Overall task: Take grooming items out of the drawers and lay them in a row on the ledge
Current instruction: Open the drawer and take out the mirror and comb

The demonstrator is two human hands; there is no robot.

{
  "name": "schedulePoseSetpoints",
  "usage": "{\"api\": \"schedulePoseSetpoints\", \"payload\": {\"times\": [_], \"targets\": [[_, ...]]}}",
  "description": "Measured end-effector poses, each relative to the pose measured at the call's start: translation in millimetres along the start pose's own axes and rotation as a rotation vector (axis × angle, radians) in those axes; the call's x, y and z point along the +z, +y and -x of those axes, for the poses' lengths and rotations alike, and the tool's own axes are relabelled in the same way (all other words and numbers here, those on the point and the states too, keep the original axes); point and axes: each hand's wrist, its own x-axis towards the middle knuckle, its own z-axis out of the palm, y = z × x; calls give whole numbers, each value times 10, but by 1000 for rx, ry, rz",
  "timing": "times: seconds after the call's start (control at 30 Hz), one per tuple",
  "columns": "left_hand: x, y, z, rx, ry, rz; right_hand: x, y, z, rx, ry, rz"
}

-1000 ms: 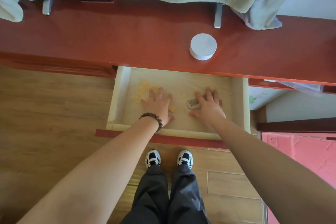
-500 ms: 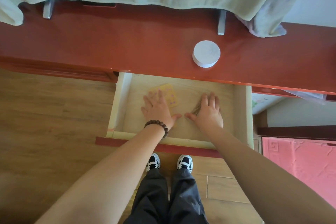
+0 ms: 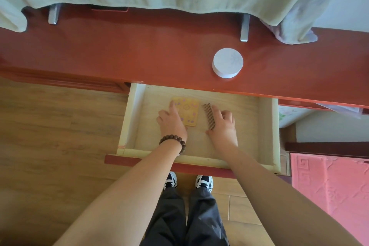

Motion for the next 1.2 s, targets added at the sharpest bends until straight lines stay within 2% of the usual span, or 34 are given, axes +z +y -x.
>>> {"api": "schedulePoseSetpoints", "payload": {"times": [0.13,0.23,0.47,0.6,0.7,0.77,0.9,0.97,1.1,1.2], "targets": [[12,-34,3,-183,-9,113,-9,-40,-19,84,-28,13],[-5,-58,-31,-247,3,88,-29,-58,-44,154,-36,-20],[-158,-158,-6,-121,-28,277,-40,-79,21,166,-50,-125],[-299,-260,71,-52,-41,375,-154,-131,159,72,-19,-158],[-382,-325,132,-39,-25,422,-231,-191,278,10,-2,-182],[-427,-339,146,-37,-30,369,-245,-246,324,-1,-9,-195],[-445,-230,112,-125,-90,425,-212,-332,312,14,-33,-197],[-415,-131,108,-137,-93,383,-191,-329,285,48,-32,-211],[-157,93,132,-175,-71,29,-191,-247,223,115,18,-243],[43,211,145,-130,-66,-111,-215,-144,206,139,27,-256]]}}
